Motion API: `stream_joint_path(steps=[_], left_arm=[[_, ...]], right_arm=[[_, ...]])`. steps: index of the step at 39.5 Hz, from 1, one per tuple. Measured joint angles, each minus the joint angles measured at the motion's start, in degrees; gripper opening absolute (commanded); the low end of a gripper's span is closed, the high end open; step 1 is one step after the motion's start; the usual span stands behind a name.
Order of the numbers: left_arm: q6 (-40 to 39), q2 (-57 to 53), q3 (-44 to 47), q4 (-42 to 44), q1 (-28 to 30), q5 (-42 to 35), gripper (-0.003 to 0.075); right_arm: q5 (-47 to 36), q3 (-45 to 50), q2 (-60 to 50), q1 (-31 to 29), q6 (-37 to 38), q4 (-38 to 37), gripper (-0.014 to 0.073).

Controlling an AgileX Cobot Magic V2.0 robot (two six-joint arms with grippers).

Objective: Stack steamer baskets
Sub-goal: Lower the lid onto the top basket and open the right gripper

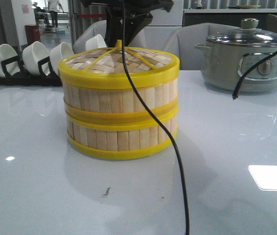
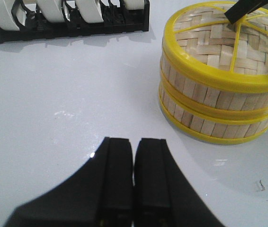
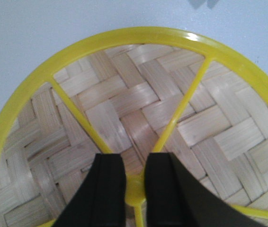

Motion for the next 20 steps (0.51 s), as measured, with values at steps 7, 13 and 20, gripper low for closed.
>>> stream_joint_path(steps=[7,13,20], left_arm=[[0.0,0.0,0.0,0.0,0.0,0.0,0.0085],[0.0,0.0,0.0,0.0,0.0,-0.03,0.0085],[0.0,0.0,0.0,0.0,0.0,-0.03,0.0085]], right_arm=[[0.0,0.0,0.0,0.0,0.0,-0.1,0.0056],[0.0,0.0,0.0,0.0,0.0,-0.1,0.0058],[0.0,0.0,0.0,0.0,-0.02,-0.1,0.0096]])
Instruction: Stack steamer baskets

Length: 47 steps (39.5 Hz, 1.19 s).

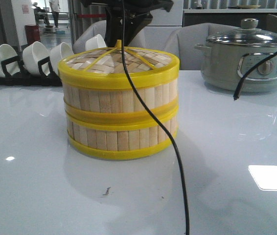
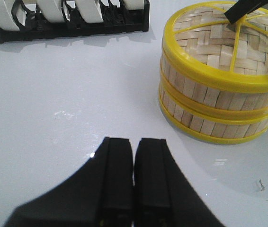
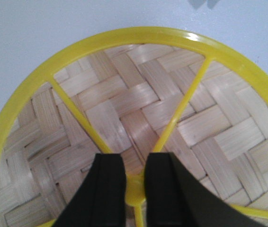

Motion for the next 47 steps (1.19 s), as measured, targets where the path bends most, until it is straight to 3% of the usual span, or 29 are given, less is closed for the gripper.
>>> stream_joint_path(steps=[8,11,25,34,41,47], left_arm=[[0.0,0.0,0.0,0.0,0.0,0.0,0.0085],[0.0,0.0,0.0,0.0,0.0,0.0,0.0085],[0.0,0.0,0.0,0.0,0.0,0.0,0.0085],[0.0,0.0,0.0,0.0,0.0,0.0,0.0085],[0.0,0.0,0.0,0.0,0.0,0.0,0.0085],[0.0,0.0,0.0,0.0,0.0,0.0,0.0085]], right_arm=[[0.0,0.0,0.0,0.0,0.0,0.0,0.038],[0.0,0.0,0.0,0.0,0.0,0.0,0.0438],[-0.57,0.0,-1.25,0.0,-0.1,-0.12,0.0435],[-2.42,0.0,-4.53,-1.31,-0.1,-5.04,0.0434],[-4.75,3.3,-11.08,-6.99,-0.1,-6.15,0.0434],[-9.18,13.05,-20.04,-14.54,-0.1,-6.74,0.0434]])
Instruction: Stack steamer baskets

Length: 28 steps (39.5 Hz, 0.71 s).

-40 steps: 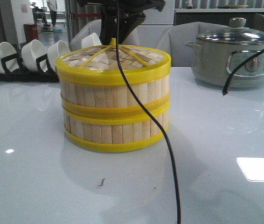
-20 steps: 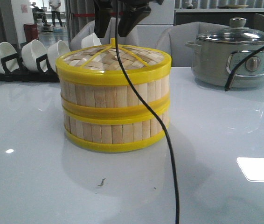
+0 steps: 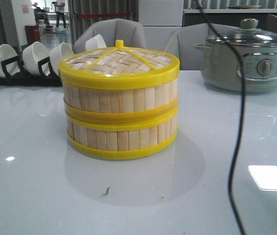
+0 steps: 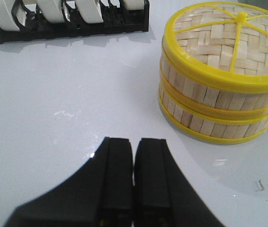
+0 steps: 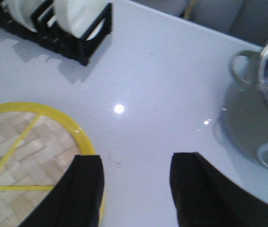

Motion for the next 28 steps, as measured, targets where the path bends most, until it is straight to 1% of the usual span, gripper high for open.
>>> stream_joint_path(steps=[6,15,23,28], left_arm=[[0.0,0.0,0.0,0.0,0.0,0.0,0.0085],[0.0,0.0,0.0,0.0,0.0,0.0,0.0085],[0.0,0.0,0.0,0.0,0.0,0.0,0.0085],[0.0,0.0,0.0,0.0,0.0,0.0,0.0085]], right_arm=[[-6.2,13.97,-10.42,-6.36,0.0,-0.49,0.0434],[-22.07,38.67,-29.52,-13.34,0.0,-0.49,0.0434],[-34.09,60.3,-48.54,-16.78,0.0,-0.49,0.0434],[-37.93,71.15,-58.29,-18.07,0.0,-0.49,0.0434]])
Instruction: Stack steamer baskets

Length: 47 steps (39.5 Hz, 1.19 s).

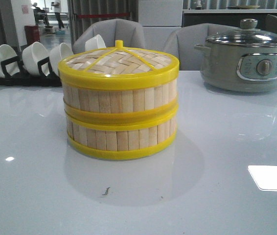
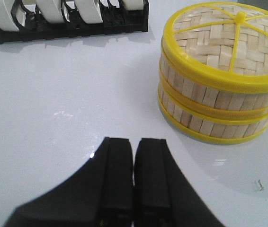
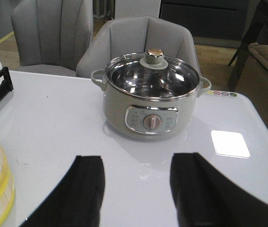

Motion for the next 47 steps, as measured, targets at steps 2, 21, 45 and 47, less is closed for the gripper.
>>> stream_joint_path(steps=[2,21,45,47], left_arm=[[0.0,0.0,0.0,0.0,0.0,0.0,0.0085],[0.0,0.0,0.0,0.0,0.0,0.0,0.0085],[0.0,0.0,0.0,0.0,0.0,0.0,0.0085],[0.0,0.0,0.0,0.0,0.0,0.0,0.0085]], right_arm=[[-0.65,4.71,-4.07,-0.41,0.0,0.0,0.0434],[-5.11,27.53,-24.83,-1.01,0.0,0.0,0.0434],[-6.85,28.52,-30.81,-1.01,0.0,0.0,0.0068],[-6.94,28.52,-30.81,-1.01,0.0,0.0,0.0068]])
